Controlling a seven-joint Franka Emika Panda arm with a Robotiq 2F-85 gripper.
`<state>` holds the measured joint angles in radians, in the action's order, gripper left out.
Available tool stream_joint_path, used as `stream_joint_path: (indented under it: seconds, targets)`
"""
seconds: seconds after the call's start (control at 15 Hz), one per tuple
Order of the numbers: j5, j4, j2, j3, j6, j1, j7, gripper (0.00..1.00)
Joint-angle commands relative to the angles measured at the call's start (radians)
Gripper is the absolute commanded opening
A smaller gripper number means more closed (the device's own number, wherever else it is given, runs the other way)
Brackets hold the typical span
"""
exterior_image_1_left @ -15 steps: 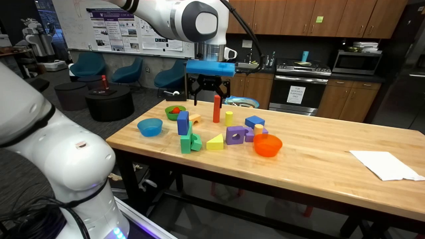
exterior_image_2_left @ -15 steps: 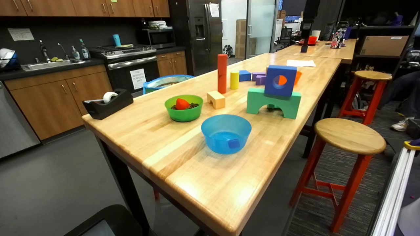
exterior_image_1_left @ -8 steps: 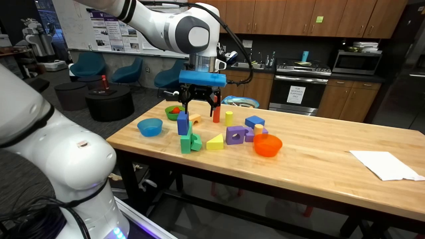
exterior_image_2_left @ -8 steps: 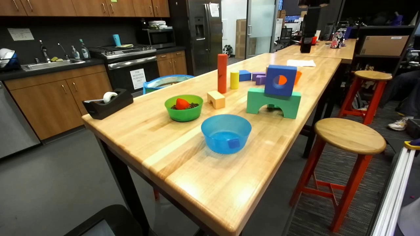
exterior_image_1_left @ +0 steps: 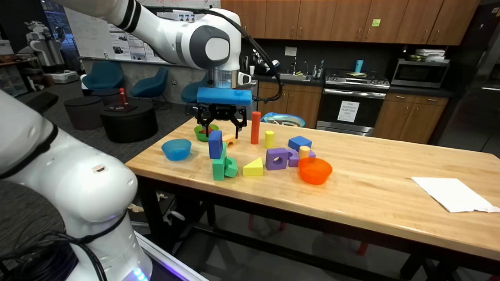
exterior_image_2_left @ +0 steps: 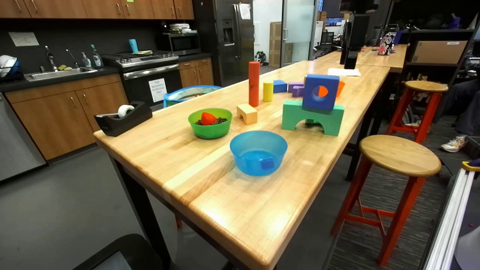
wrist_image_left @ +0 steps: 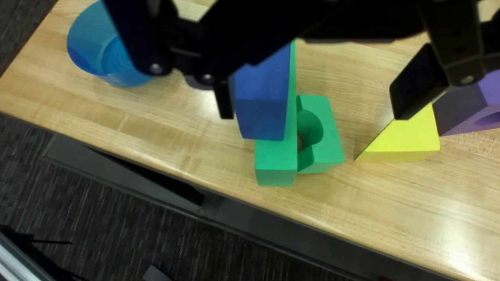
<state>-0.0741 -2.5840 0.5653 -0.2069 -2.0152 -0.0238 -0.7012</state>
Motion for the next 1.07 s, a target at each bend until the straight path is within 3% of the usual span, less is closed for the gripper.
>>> stream_joint_path:
  seconds: [0.0, 0.4, 1.0]
  targets:
    - [-0.001, -0.059, 0.078, 0.013, -0.019, 0.014, -0.003, 1.0]
    - [0.005, -0.107, 0.154, 0.041, -0.03, 0.049, 0.019, 1.0]
    - [0.005, -0.15, 0.122, 0.037, -0.21, 0.069, 0.061, 1.0]
